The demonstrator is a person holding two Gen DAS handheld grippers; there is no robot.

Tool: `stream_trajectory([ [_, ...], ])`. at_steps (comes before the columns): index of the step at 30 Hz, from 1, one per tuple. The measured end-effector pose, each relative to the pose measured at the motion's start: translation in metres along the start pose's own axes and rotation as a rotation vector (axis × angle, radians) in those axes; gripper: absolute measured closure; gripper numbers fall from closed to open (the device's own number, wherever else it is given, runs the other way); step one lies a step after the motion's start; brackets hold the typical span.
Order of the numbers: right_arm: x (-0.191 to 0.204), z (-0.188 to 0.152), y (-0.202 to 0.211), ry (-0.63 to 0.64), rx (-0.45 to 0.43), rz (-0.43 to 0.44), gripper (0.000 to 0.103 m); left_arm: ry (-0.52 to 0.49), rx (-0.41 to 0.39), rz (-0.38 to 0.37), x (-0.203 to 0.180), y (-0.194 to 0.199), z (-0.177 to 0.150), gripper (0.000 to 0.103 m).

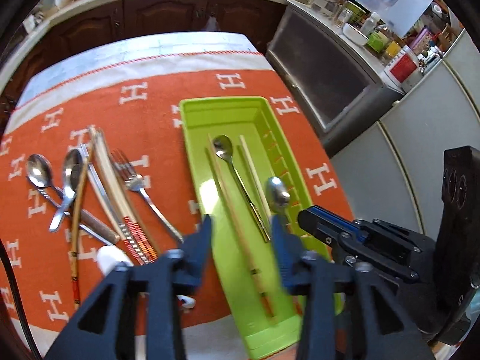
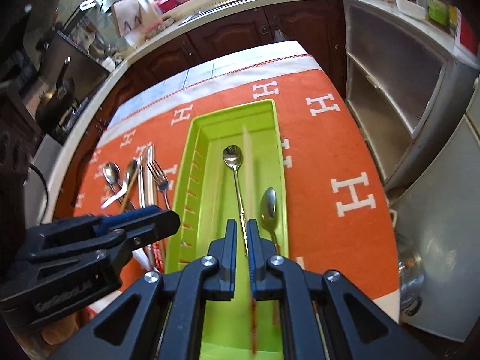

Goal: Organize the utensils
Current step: 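Carry both chopsticks into the green tray and open both grippers, then move both open grippers back over the utensil pile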

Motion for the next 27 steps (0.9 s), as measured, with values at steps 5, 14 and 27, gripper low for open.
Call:
stream_trajectory([
  [5, 0.002, -0.004, -0.004, 0.019, 0.03, -0.038, 0.096, 0.015, -0.069, 0.093, 0.023, 0.022, 0.002, 0.038],
  [14, 0.007, 0.001, -0.003, 0.03, 0.025, -0.081, 0.095, 0.085, -0.114, 0.162, 0.056, 0.038, 0.002, 0.03],
  [27, 0.02, 0.005, 0.003, 0.034, -0.014, -0.095, 0.075, 0.113, -0.234, 0.255, 0.08, 0.069, 0.007, 0.021],
])
Point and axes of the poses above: each gripper's, at about its wrist camera, not at the fingertips, and y roughly against the way its jaws point, x to its left, z to its top, the point moved 9 cm from there along -y, roughly the way its jaws point, and after that the axes turned 2 degrees about z, right-handed, at the moved point
